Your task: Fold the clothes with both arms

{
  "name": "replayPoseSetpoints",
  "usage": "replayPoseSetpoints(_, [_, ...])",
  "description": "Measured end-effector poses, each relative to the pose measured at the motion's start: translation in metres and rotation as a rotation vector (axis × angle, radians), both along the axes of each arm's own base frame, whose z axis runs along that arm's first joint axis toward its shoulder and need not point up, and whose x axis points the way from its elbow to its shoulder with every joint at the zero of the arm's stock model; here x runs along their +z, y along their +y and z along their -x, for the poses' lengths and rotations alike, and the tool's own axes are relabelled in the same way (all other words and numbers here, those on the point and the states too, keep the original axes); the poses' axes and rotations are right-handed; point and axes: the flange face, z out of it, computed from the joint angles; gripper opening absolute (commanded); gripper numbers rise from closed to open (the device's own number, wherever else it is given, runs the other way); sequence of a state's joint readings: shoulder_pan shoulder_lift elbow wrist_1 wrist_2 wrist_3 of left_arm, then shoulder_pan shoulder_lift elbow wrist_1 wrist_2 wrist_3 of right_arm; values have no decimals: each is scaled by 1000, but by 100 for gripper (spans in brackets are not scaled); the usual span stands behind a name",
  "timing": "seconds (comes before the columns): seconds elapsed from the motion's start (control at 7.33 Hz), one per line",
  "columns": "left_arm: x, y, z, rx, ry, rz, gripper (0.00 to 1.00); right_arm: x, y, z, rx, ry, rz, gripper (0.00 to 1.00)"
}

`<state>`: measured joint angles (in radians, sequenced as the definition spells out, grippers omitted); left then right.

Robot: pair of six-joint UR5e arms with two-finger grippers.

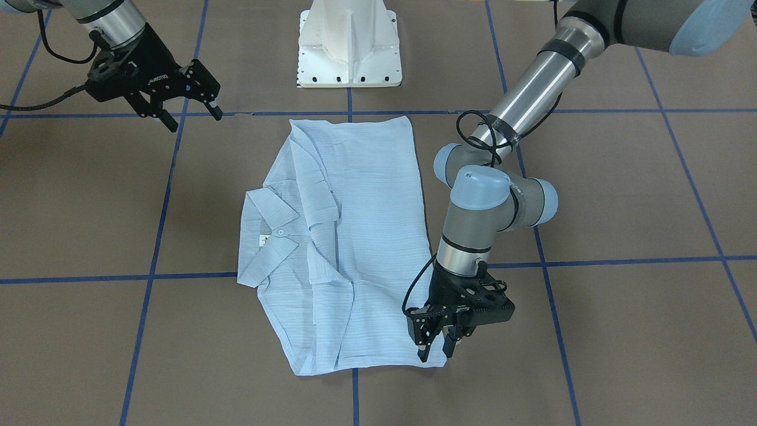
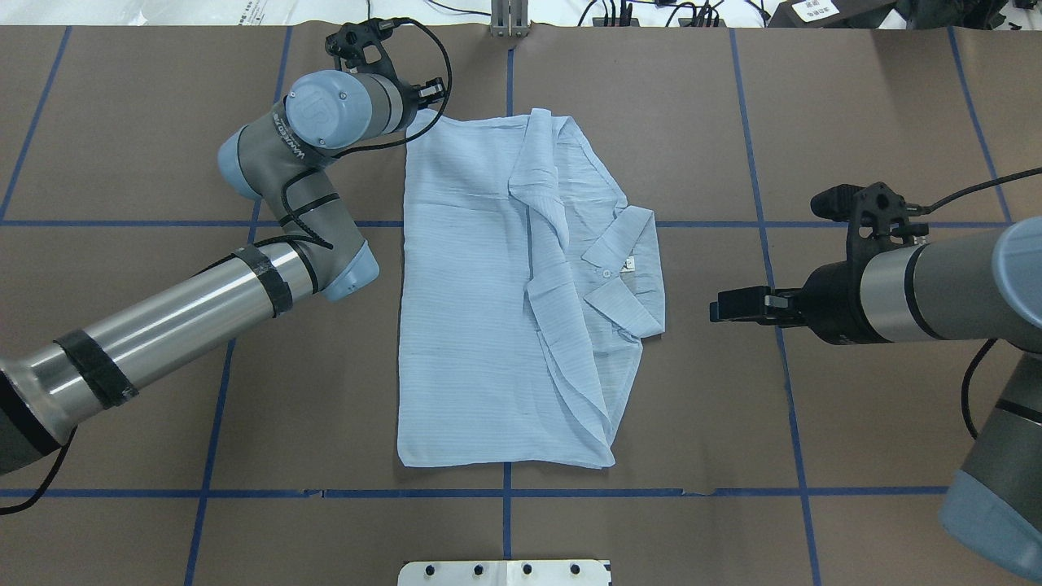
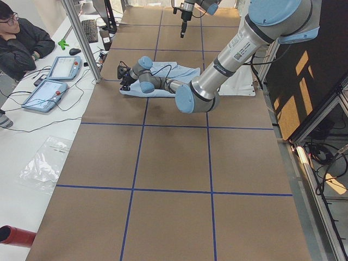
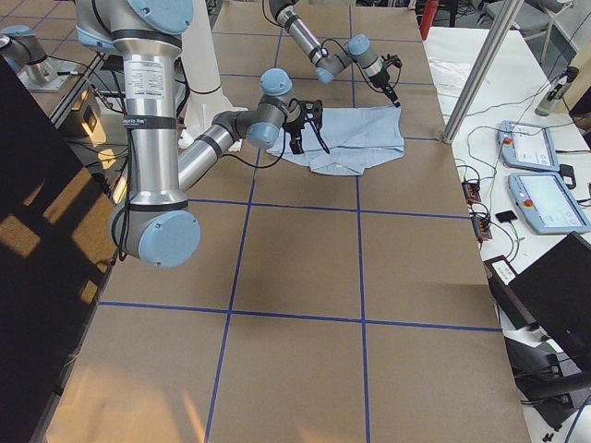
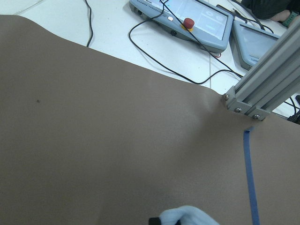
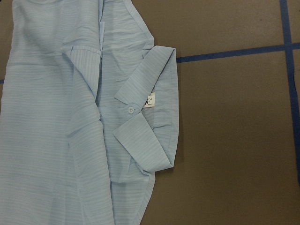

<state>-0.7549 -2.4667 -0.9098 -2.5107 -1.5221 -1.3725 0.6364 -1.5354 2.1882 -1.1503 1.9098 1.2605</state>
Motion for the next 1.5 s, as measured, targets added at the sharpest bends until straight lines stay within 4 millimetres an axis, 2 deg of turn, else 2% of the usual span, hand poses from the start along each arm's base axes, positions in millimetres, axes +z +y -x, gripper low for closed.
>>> replayPoseSetpoints(0.27, [9, 6, 47, 63, 40, 17, 100, 0, -10, 22, 5, 15, -11, 100])
replayPoseSetpoints(0.41, [18, 20, 72, 101, 52, 32, 100, 0, -11, 40, 11, 39, -24, 100])
replayPoseSetpoints(0.55, [23, 41, 94, 123, 47, 35, 100, -9, -9, 64, 14, 80, -45, 100])
replayPoseSetpoints(0.68, [16, 62, 115, 141, 20, 38, 100, -31, -3, 96, 4, 136, -79, 100])
replayPoseSetpoints(0.82, [-1, 84, 132, 166, -10, 61, 100, -60, 7, 137, -9, 203, -122, 100])
replayPoseSetpoints(0.96, [-16, 99, 143, 187, -22, 79, 100, -79, 20, 175, -22, 263, -157, 100])
replayPoseSetpoints(1.09, [-21, 107, 149, 199, -27, 91, 100, -79, 36, 209, -47, 328, -212, 100])
replayPoseSetpoints(1.23, [-17, 112, 150, 205, -31, 100, 100, -72, 51, 236, -83, 393, -288, 100])
replayPoseSetpoints(1.5, [-12, 115, 151, 209, -35, 108, 100, -56, 60, 261, -126, 461, -352, 100])
